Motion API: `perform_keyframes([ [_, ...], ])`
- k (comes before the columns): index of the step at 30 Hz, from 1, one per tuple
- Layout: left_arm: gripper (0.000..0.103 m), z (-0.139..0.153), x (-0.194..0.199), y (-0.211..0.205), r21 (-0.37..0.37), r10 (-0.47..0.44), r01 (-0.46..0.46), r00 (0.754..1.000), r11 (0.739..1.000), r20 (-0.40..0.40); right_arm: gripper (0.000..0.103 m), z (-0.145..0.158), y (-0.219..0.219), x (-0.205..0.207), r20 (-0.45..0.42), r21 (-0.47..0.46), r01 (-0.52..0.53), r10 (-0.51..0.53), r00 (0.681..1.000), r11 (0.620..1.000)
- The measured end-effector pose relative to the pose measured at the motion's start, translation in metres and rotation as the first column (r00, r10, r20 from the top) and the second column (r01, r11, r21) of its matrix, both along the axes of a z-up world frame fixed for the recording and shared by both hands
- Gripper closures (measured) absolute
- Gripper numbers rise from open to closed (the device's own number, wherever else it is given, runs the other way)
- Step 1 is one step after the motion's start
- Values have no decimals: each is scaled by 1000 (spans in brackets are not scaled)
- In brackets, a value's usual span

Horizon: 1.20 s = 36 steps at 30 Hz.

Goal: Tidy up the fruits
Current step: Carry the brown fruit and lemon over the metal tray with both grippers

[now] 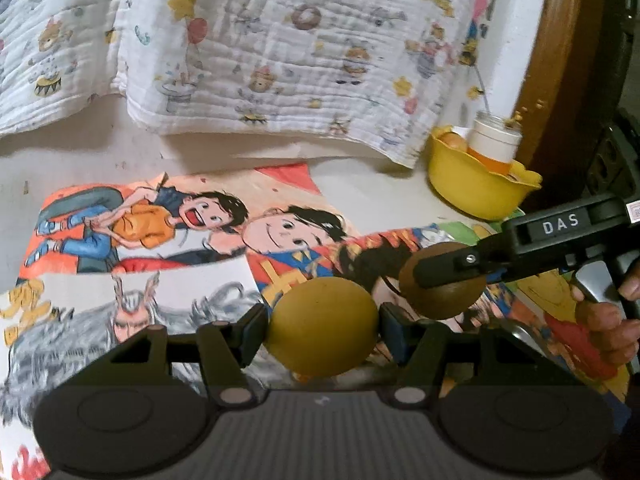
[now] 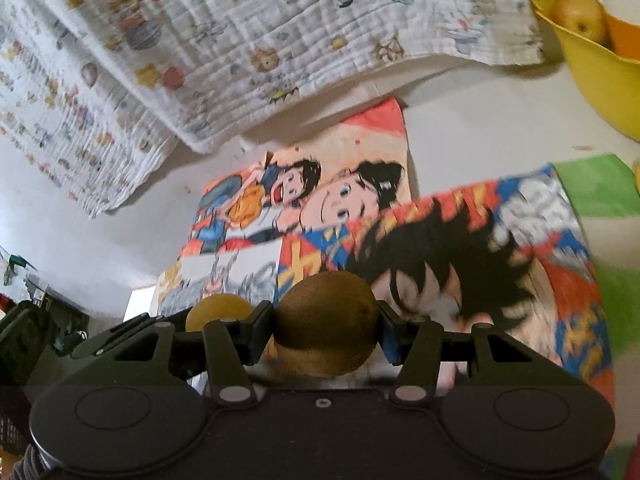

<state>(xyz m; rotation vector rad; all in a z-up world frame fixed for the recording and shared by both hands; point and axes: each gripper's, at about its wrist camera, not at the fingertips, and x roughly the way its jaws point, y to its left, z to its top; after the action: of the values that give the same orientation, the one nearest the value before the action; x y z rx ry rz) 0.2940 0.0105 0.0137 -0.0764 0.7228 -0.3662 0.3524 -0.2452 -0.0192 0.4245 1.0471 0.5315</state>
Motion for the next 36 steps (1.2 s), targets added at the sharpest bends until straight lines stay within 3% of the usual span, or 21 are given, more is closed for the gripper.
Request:
perform_keyframes([
  [13,38,-6,-49,-15,18,-28,29,999,999,-25,47,-2,-23,-53,-19,-52,-12,11,1000,999],
  [29,38,-15,-47,-18,51,38,-32,992,998,-124,47,-10,-33,-57,-36,-80,11,-13,999,997],
  [36,37,-15,-46,-19,60,39,-31,991,998,-127,47,-17,-25,-55,-57,-100,-7,1,998,995],
])
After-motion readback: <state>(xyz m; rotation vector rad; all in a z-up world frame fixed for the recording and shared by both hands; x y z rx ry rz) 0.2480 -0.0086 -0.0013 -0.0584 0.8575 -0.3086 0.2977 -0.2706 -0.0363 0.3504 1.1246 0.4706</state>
